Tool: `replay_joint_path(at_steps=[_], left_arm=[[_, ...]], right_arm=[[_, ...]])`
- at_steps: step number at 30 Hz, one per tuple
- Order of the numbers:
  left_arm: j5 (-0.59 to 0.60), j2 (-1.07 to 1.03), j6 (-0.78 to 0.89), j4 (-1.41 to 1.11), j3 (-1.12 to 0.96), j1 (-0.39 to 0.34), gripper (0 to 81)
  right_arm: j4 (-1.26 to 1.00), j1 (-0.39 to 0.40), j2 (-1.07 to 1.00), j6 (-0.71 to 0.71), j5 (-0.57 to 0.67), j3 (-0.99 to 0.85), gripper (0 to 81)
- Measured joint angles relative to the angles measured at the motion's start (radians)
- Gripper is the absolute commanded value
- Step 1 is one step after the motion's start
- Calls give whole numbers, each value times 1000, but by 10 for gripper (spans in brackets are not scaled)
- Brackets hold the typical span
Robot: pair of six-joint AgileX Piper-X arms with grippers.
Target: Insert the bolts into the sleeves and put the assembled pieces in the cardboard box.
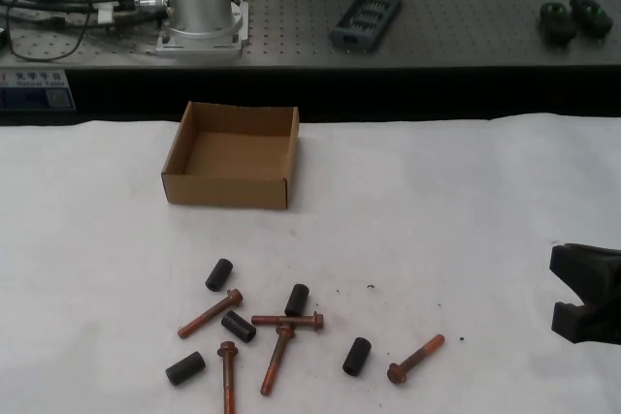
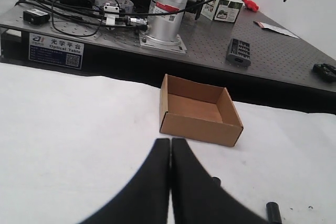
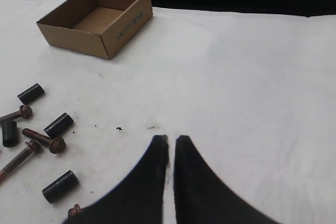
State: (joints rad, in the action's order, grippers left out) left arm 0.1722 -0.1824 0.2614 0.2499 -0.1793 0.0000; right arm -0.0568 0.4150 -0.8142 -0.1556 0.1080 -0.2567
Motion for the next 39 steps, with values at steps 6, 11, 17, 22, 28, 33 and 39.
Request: replay_joint_path(at_steps=[6, 11, 17, 22, 28, 33, 39], left_arm=[[40, 0, 47, -20, 0, 0, 6], [253, 0, 79, -69, 0, 0, 6], [353, -78, 87, -75, -44, 0, 6], [362, -221, 70, -75, -108, -11, 6], [355, -748, -81, -34, -395, -123, 6], [299, -1071, -219, 116, -625, -239, 3], [105, -1358, -415, 373, -837, -347, 170]], right_arm=[[-8, 0, 0, -17, 11, 0, 55], [-64, 0, 0, -26, 28, 0, 55], [24, 0, 21, 49, 95, -125, 55], [280, 0, 16, 132, 102, -316, 55], [460, 0, -26, 169, 99, -478, 55], [558, 0, -43, 171, 98, -505, 55], [657, 0, -43, 171, 98, -505, 55]])
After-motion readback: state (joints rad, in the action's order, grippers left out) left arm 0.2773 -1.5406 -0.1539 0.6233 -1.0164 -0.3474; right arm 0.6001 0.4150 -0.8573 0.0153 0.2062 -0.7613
